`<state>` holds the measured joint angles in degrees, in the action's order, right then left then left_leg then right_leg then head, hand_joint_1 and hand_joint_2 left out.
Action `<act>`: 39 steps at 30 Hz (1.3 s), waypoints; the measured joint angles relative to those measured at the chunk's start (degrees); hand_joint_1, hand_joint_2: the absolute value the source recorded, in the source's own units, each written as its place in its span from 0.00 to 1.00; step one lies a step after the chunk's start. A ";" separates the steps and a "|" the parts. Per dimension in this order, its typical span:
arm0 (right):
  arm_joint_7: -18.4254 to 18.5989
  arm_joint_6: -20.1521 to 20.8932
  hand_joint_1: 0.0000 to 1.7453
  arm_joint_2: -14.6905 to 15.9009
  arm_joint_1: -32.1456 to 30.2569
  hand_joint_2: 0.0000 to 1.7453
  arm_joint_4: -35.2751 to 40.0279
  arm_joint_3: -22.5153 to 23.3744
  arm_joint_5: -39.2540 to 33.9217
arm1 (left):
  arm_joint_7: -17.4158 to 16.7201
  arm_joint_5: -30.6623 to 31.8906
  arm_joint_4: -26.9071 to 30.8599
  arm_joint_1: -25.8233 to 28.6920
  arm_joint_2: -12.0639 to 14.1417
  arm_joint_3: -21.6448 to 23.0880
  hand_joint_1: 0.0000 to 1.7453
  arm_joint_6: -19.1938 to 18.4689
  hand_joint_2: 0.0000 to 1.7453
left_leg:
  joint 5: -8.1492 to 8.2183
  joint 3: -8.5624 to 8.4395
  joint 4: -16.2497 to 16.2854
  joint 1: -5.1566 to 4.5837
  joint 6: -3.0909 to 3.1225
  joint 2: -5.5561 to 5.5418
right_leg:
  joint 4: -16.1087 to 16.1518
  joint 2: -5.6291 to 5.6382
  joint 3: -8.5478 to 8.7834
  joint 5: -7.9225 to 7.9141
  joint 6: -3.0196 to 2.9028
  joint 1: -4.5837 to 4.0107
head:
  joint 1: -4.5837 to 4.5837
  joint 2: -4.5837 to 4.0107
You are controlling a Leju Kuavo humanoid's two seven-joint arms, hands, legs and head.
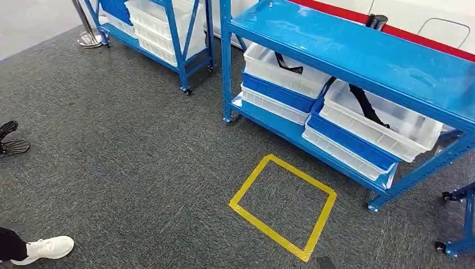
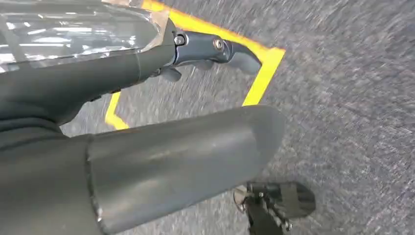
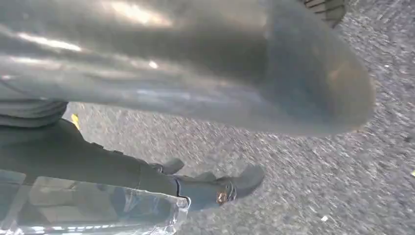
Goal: Take the parts from the cabinet and place them on the table.
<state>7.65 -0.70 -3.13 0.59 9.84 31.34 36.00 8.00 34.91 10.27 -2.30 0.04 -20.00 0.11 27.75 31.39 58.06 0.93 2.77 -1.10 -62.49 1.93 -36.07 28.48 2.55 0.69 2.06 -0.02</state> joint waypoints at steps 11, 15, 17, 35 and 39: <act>0.00 -0.15 0.00 -0.04 0.29 0.00 0.02 0.02 0.28 | -0.02 0.42 0.02 -0.17 -0.13 0.04 0.00 -0.46 0.00 | 1.28 -1.17 0.11 -0.87 -1.67 7.46 | 4.18 -5.23 3.21 -1.83 0.50 -0.15 | -0.24 0.00; 0.02 -0.22 0.00 -0.24 0.07 0.00 0.02 0.04 0.70 | 0.07 0.52 0.07 -0.63 -0.28 0.11 0.00 -0.33 0.00 | 4.13 -0.48 3.25 -0.03 -2.71 3.81 | 4.65 -2.80 3.50 -2.13 -1.27 0.80 | -0.35 0.00; 0.02 -0.22 0.00 -0.22 0.34 0.00 0.02 0.07 0.72 | 0.04 0.57 0.04 -0.30 -0.24 0.17 0.00 -0.31 0.00 | 8.66 3.90 12.39 0.02 -2.87 1.46 | 4.63 -1.32 3.44 -2.21 -1.81 0.66 | -0.48 0.00; -1.11 -1.31 0.00 -0.44 0.07 0.00 0.17 0.04 3.08 | 1.42 0.68 0.04 0.15 -0.24 0.17 0.00 0.52 0.00 | -0.64 0.34 -0.56 -0.08 -0.20 1.03 | -12.83 -1.29 -5.37 4.35 0.24 0.27 | 0.09 0.00; -1.18 -1.31 0.00 -0.35 0.16 0.00 0.20 0.04 3.08 | 1.49 0.77 0.07 0.10 -0.37 0.17 0.00 0.52 0.00 | -0.32 0.03 -0.41 -0.15 -0.96 1.53 | 5.04 -2.16 4.30 -1.13 1.78 0.67 | 0.13 0.00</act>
<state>6.47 -2.01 -3.48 0.75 10.03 31.39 39.08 9.49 35.67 10.34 -2.20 -0.33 -19.82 0.63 27.42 31.42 57.65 0.78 1.81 0.43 -57.45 -0.23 -31.77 27.36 4.33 1.37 2.19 -0.02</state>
